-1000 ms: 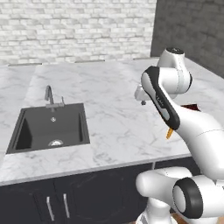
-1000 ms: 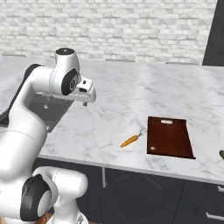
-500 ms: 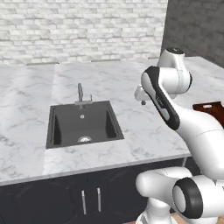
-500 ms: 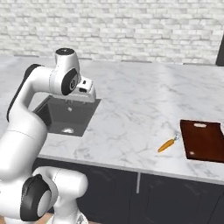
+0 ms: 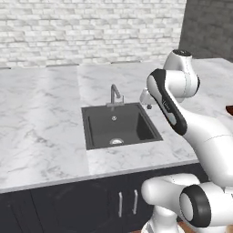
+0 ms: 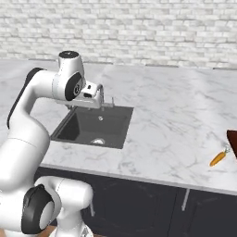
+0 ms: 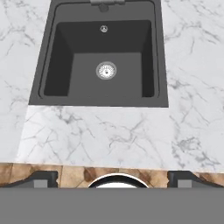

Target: Place the two vegetables and bowl onto the tray for setting up a vegetable dip station.

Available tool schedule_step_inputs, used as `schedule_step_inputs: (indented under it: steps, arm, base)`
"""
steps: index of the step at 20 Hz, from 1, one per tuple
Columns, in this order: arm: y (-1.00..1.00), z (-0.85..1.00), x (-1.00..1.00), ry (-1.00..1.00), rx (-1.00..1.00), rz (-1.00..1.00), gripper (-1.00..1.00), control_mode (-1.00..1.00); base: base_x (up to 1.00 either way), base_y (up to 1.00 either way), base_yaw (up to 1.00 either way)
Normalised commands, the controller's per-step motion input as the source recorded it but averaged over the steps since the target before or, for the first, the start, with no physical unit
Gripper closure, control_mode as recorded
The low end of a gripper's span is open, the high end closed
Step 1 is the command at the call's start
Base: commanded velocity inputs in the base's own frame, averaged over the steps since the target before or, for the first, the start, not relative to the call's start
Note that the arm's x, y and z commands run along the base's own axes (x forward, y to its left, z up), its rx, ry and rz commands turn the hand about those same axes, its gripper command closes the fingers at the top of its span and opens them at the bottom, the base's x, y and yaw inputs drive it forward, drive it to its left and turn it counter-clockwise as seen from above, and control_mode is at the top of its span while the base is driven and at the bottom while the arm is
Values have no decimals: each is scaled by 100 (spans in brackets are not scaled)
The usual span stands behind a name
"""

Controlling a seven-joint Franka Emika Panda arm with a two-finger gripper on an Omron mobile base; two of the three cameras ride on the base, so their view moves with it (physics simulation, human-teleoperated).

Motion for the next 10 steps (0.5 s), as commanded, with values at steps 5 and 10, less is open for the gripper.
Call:
schedule_step_inputs:
  steps: [5,10]
  arm:
    - [0,0,0,0,0,0,-100,100]
    - [0,0,0,0,0,0,-100,100]
  base:
    - [0,71,0]
    - [0,71,0]
